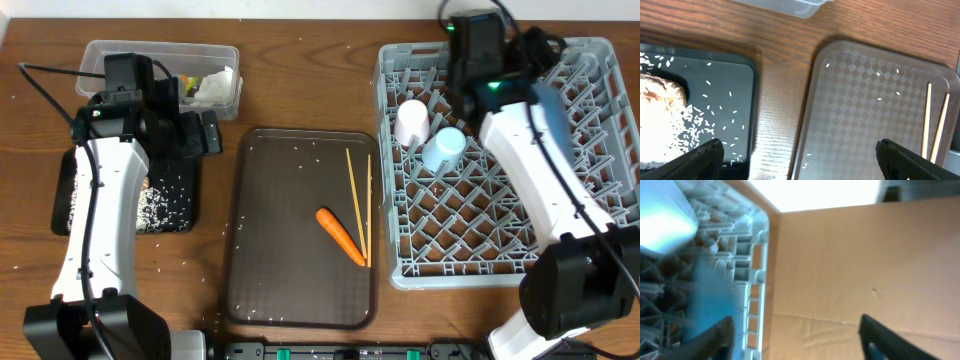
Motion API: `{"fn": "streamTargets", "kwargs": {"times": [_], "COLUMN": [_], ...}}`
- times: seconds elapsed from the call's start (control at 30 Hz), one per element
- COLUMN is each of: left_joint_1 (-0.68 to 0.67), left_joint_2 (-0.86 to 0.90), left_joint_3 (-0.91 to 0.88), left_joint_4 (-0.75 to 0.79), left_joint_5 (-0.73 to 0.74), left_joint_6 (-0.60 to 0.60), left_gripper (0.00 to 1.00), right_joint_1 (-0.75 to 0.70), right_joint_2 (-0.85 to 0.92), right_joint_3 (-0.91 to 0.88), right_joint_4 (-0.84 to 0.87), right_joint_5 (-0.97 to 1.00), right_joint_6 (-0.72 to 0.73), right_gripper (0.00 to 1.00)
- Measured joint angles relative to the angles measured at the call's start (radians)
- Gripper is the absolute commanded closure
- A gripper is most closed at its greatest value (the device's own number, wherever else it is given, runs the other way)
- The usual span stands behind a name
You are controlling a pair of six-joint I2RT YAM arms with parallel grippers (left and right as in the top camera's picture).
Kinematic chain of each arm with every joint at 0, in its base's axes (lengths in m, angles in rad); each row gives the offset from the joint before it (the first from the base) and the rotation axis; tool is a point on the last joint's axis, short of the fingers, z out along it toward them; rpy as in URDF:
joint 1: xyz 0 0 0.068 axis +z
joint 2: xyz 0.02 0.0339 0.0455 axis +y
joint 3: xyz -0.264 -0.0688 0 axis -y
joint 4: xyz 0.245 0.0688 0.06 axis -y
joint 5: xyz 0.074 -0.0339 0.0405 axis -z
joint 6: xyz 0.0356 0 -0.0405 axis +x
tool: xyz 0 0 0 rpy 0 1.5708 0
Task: Sort waste into correct bins and load items into the dishwasher rack
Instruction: 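Open the right gripper and withdraw it from the plate, then move the right gripper over the chopsticks on the brown tray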
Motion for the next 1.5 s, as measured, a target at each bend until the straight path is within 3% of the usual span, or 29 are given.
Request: {"fn": "streamTargets", "kwargs": {"times": [0.27,0.37,0.57,0.7,0.87,0.93,1.03,1.2,1.33,1.5], "left_joint_1": [0.0,0.0,0.0,0.0,0.0,0.0,0.0,0.0,0.0,0.0], "left_joint_2": [0.0,0.0,0.0,0.0,0.0,0.001,0.001,0.001,0.001,0.001], "left_joint_3": [0.0,0.0,0.0,0.0,0.0,0.0,0.0,0.0,0.0,0.0], "left_joint_4": [0.0,0.0,0.0,0.0,0.0,0.0,0.0,0.0,0.0,0.0], "left_joint_5": [-0.001,0.0,0.0,0.0,0.0,0.0,0.0,0.0,0.0,0.0], "left_joint_6": [0.0,0.0,0.0,0.0,0.0,0.0,0.0,0.0,0.0,0.0], "left_gripper": [0.02,0.02,0.02,0.02,0.02,0.02,0.02,0.02,0.02,0.02], "right_joint_1": [0.036,0.037,0.063,0.153,0.262,0.285,0.297,0.305,0.313,0.324], "right_joint_2": [-0.021,-0.075,-0.232,-0.268,-0.241,-0.227,-0.221,-0.221,-0.217,-0.157], "right_joint_3": [-0.006,-0.009,-0.005,0.007,0.005,-0.001,-0.005,-0.005,-0.005,-0.003], "right_joint_4": [0.451,0.606,0.708,0.571,0.152,-0.015,-0.154,-0.238,-0.288,-0.402], "right_joint_5": [0.145,0.17,0.208,0.215,0.081,-0.076,-0.35,-0.85,-1.13,-1.264], "right_joint_6": [-0.195,-0.254,-0.278,-0.243,-0.046,0.074,0.208,0.393,0.472,0.507], "right_gripper": [0.02,0.02,0.01,0.01,0.02,0.04,0.16,0.27,0.21,0.11]}}
